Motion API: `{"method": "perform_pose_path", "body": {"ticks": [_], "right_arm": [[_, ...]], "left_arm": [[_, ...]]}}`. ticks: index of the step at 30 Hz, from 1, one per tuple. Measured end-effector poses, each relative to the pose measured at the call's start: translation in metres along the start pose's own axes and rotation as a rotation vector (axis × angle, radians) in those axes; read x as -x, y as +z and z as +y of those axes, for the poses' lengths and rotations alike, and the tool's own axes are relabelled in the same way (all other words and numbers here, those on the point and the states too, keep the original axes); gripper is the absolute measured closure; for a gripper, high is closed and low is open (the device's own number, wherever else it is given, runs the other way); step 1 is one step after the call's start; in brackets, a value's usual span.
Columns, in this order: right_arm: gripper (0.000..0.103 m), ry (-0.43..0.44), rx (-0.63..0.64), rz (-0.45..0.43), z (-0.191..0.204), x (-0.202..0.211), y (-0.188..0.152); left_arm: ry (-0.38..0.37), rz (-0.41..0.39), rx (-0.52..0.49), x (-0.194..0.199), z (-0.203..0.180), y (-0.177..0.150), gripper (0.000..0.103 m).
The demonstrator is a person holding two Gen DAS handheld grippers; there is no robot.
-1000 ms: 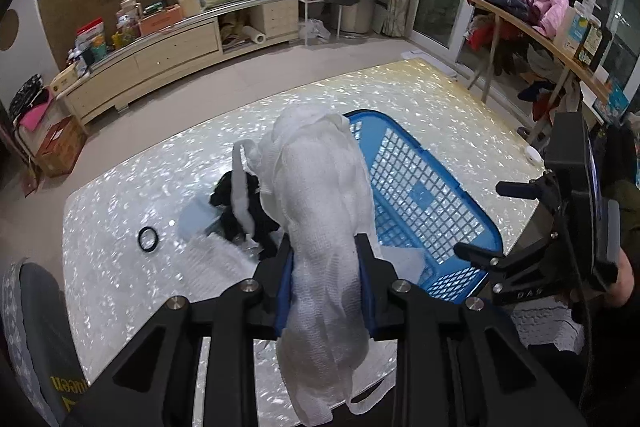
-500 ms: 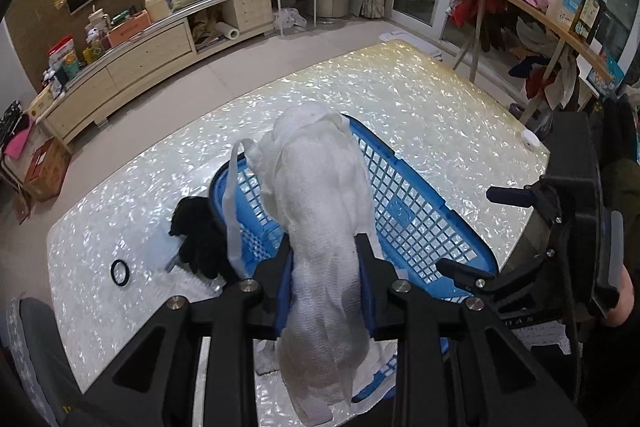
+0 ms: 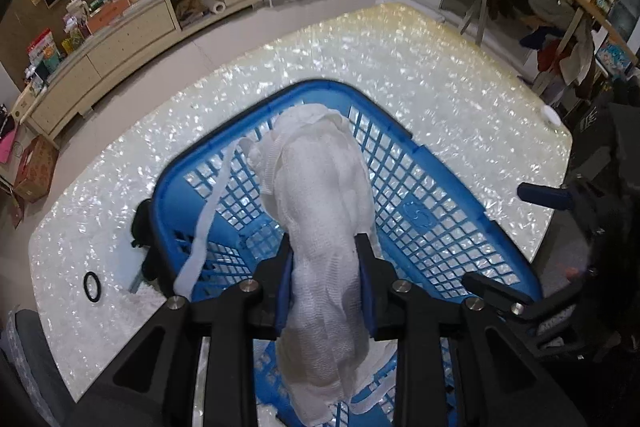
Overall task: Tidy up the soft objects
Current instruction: 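Lower the white quilted pad into the blue basket and open the left gripper, then withdraw both tools from the basket back over the table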
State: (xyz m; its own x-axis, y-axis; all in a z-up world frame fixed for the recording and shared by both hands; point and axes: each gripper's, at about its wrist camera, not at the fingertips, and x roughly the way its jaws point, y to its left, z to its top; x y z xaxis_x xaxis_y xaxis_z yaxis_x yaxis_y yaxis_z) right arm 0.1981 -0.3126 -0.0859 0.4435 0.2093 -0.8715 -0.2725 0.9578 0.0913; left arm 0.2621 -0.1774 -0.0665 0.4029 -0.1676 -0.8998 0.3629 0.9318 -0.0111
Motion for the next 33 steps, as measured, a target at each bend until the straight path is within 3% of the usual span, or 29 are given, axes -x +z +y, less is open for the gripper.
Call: {"method": "perform_pose_path", "body": {"ticks": [13, 22, 33], "right_arm": [[0.000, 0.001, -0.002, 0.030, -0.001, -0.018, 0.002], [0.000, 0.007, -0.016, 0.043, -0.002, -0.025, 0.005], [0.000, 0.021, -0.023, 0.049, 0.001, -0.027, 0.002]], "left_arm": [[0.038, 0.095, -0.023, -0.054, 0.002, 0.002, 0.076], [0.043, 0.109, -0.030, -0.060, 0.005, 0.001, 0.076], [0.061, 0.097, -0.068, -0.052, 0.003, 0.002, 0.054]]}}
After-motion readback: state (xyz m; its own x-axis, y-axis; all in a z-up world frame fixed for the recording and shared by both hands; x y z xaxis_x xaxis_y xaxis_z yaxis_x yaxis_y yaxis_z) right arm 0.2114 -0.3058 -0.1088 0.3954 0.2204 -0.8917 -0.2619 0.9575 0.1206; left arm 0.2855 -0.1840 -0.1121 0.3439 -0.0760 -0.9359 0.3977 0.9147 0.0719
